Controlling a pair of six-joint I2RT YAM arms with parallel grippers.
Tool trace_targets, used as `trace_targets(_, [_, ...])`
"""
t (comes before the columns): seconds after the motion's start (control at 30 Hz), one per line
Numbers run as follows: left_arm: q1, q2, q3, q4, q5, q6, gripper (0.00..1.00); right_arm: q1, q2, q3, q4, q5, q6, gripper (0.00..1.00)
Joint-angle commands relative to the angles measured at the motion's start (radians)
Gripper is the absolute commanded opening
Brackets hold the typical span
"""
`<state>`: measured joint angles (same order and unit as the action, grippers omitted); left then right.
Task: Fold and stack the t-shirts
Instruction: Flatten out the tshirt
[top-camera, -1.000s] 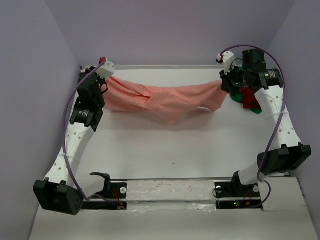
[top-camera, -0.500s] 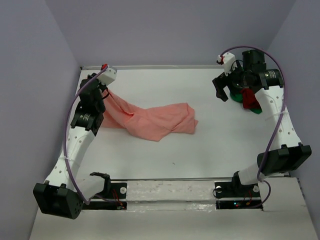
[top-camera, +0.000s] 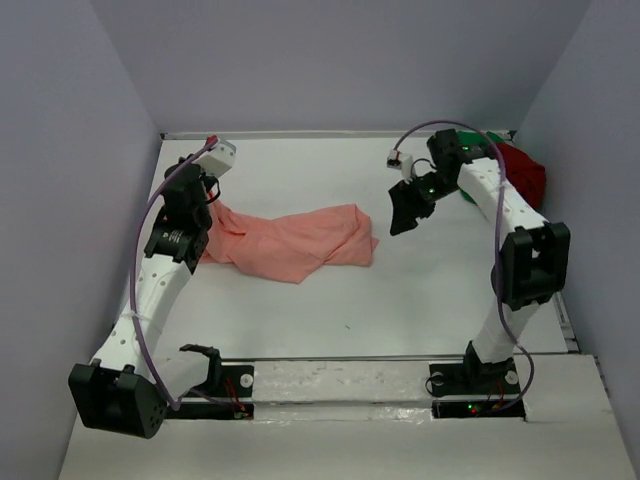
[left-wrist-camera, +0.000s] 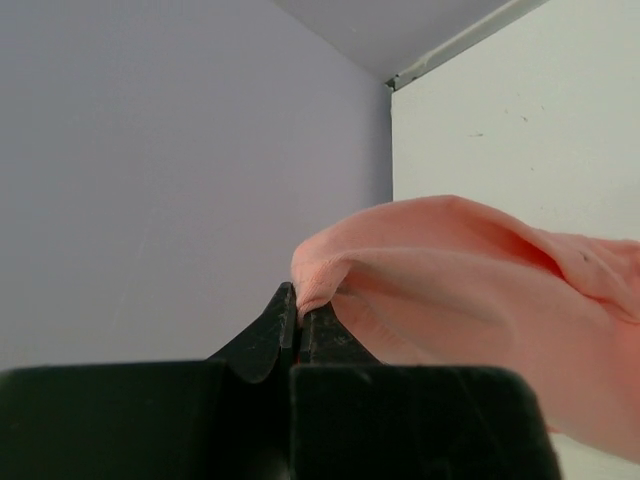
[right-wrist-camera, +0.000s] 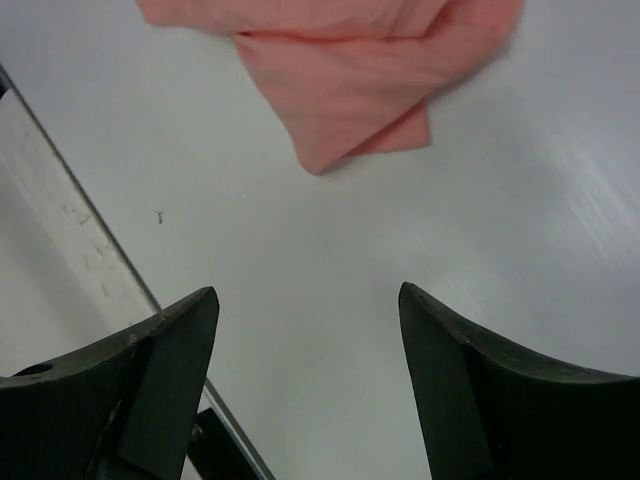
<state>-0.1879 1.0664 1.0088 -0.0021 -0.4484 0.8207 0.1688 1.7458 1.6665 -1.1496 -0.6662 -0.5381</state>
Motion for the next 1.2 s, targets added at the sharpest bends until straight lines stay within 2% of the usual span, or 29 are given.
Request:
trace_targets(0.0, [0.002,-0.029,-0.033,0.005,-0.001,-0.025,0.00,0.131,0.110,-0.051,-0.003,-0.132,-0.011,0.77])
trace_targets(0.17, [0.001,-0.020,-0.064,0.004,0.004,-0.055,0.00,0.257,0.263,0.028,-0.033,-0.105,-0.020,0.75])
trace_targets(0.37, [-0.001,-0.006,-0.081,0.004,0.005,-0.075,0.00,0.382,0.408,0.266,-0.120,-0.081,-0.016,0.74])
trace_targets(0.6, [-0.002,0.009,-0.084,0.004,0.010,-0.087,0.00,0.426,0.532,0.446,-0.125,-0.056,0.006,0.75])
trace_targets(0.7, [-0.001,0.010,-0.096,0.004,0.013,-0.092,0.00,0.448,0.547,0.444,-0.061,0.003,0.010,0.76])
trace_targets(0.8, [-0.001,0.015,-0.111,0.010,0.011,-0.092,0.00,0.485,0.520,0.366,0.062,0.135,0.026,0.79])
trace_targets(0.9, [-0.001,0.018,-0.128,0.014,0.013,-0.100,0.00,0.511,0.511,0.326,0.131,0.192,0.023,0.80])
trace_targets(1.17, [-0.002,0.032,-0.151,0.031,0.014,-0.114,0.00,0.566,0.560,0.377,0.179,0.269,0.027,0.80])
